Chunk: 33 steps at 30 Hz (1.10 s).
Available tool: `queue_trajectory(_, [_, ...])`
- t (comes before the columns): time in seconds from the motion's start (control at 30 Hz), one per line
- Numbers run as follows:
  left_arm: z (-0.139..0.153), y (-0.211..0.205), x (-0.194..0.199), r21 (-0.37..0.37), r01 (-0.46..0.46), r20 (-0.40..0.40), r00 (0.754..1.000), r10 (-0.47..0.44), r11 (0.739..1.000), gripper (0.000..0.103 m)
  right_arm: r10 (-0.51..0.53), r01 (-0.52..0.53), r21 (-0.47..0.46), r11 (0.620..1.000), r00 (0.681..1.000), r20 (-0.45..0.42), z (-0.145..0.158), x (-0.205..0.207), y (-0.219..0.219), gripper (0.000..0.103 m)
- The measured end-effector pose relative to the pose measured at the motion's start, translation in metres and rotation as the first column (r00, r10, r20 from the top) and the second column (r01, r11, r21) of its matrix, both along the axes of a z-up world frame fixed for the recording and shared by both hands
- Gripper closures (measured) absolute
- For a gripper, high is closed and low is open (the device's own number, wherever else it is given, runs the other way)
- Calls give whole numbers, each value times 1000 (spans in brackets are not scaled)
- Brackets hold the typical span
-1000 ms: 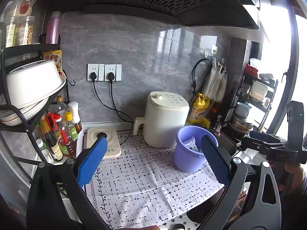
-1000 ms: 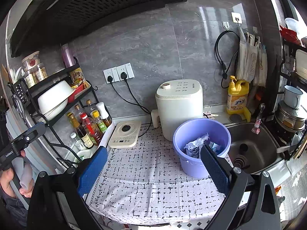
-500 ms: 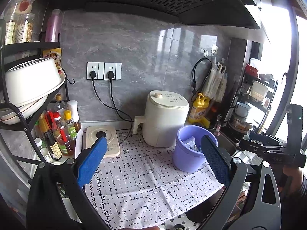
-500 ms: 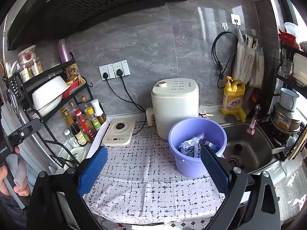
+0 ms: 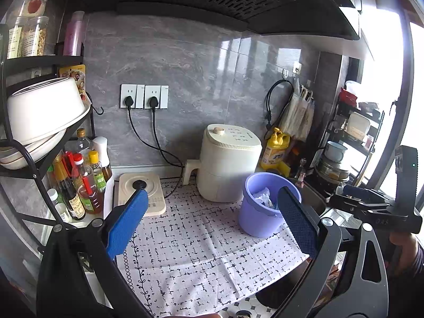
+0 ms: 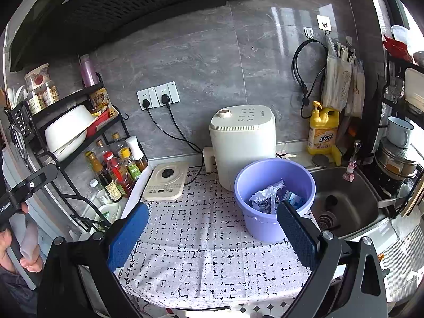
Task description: Collect trash
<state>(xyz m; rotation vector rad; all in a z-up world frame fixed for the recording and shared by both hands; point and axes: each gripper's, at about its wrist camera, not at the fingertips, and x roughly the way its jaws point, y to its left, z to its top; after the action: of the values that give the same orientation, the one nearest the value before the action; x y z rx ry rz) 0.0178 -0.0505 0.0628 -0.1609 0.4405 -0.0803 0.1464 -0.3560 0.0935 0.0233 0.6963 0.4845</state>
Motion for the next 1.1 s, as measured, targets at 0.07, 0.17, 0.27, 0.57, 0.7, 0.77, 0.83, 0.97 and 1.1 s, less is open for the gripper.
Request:
queue_trajectory(0.07, [-1,0,0,2,-1,-3,1000,1,1000,6,2,-2,0,1000,1000,-1,0,1,1,8])
queue_trajectory(0.17, [0,1,0,-2,-5,-1,1000,5,1000,6,1,-1,4,1000,1000,-2,-1,2,2,8])
queue_trajectory(0.27, [0,3,0,-2,-10,0,1000,10,1000,6,3,-3,21,1000,1000,-2,1,2,1,8])
queue_trajectory(0.57, [-1,3,4,6,-24,0,1000,24,1000,6,5,-4,35,999,1000,-14,-2,5,1,8])
queue_trajectory(0.7, [-1,1,6,20,-29,8,1000,29,999,6,3,-3,22,1000,1000,-19,-3,6,1,8])
queue_trajectory(0.77, [-2,1,9,21,-29,9,1000,29,999,6,1,-1,16,1000,1000,-17,-3,6,1,8])
queue_trajectory(0.83, [-4,1,12,24,-32,15,999,32,999,6,-3,3,11,1000,1000,-20,-4,7,1,8])
queue_trajectory(0.97, [-9,0,22,14,-28,1,1000,28,999,6,-7,7,-7,1000,999,-36,-10,11,1,8])
queue_trajectory(1.1, [-9,-1,30,20,-25,4,1000,25,999,6,-23,22,-16,1000,999,-47,-13,19,-4,8])
